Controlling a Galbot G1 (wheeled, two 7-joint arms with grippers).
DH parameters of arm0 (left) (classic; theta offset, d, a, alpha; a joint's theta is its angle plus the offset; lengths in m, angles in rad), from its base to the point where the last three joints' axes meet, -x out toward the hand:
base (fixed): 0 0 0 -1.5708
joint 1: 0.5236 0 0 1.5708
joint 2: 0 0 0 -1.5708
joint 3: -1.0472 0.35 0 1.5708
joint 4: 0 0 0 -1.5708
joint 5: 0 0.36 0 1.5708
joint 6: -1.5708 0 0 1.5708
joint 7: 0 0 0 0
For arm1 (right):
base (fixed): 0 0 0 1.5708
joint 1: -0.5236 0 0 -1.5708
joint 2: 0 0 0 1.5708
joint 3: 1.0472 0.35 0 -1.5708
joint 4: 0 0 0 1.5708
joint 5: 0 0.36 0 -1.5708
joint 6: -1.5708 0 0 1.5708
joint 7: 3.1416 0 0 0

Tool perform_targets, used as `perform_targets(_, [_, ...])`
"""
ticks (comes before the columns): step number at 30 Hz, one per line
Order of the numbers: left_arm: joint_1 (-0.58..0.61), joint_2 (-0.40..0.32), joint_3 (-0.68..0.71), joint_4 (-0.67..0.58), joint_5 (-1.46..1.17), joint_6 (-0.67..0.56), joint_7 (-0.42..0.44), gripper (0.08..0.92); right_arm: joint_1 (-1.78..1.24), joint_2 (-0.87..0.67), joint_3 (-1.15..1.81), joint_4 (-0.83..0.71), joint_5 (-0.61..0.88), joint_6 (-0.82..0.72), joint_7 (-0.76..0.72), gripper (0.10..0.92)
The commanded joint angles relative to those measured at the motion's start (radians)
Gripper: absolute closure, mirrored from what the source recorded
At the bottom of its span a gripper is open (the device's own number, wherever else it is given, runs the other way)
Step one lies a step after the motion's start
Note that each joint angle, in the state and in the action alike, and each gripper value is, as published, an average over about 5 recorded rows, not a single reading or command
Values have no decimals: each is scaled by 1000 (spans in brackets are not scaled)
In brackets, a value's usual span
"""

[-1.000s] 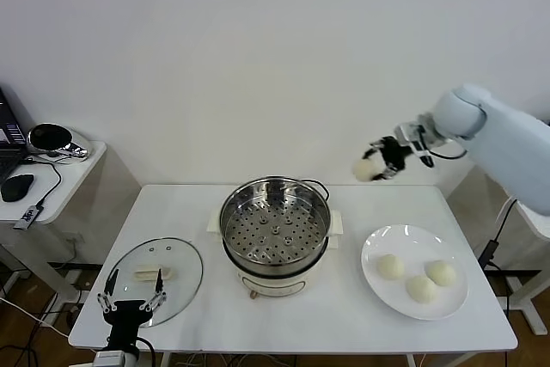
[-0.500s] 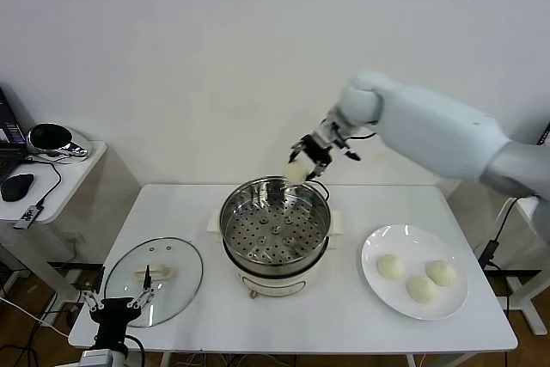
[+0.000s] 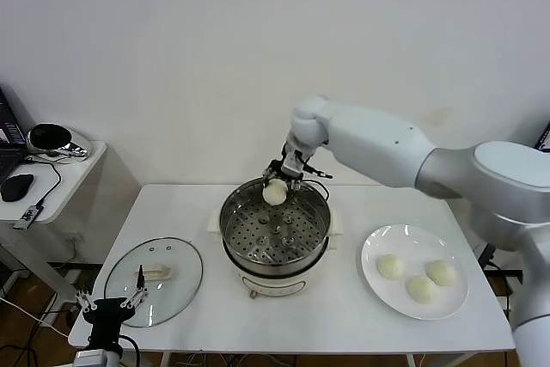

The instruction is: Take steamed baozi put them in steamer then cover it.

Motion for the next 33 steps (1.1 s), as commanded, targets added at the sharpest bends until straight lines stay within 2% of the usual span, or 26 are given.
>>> perform_targets(1, [0, 0, -2, -1, 0, -1, 0, 177, -37, 46, -7, -44, -123, 80, 28, 431])
perform_targets(13, [3, -8, 5, 1, 4, -4, -12, 177, -57, 64, 37, -89, -200, 112, 53, 401])
perform_targets(17, [6, -7, 4, -3, 6, -4, -14, 177, -14, 43, 21, -50, -133, 96, 54, 305])
perform_targets(20, [6, -7, 4, -4, 7, -3, -15, 177, 52, 1, -17, 24, -5, 35, 28, 235])
perform_targets(24, [3, -9, 9, -6, 11, 0, -14, 177, 169, -104, -79, 203, 239, -157, -38, 205])
perform_targets(28, [4, -8, 15, -16, 17, 6, -8, 177, 285, -301, -148, 440, 478, -516, -74, 203])
perform_targets(31, [3, -3, 15, -22, 14, 12, -4, 177, 347, -456, -189, 603, 558, -756, -88, 203])
perform_targets(33, [2, 3, 14, -23, 12, 15, -2, 177, 376, -544, -214, 684, 575, -851, -91, 203])
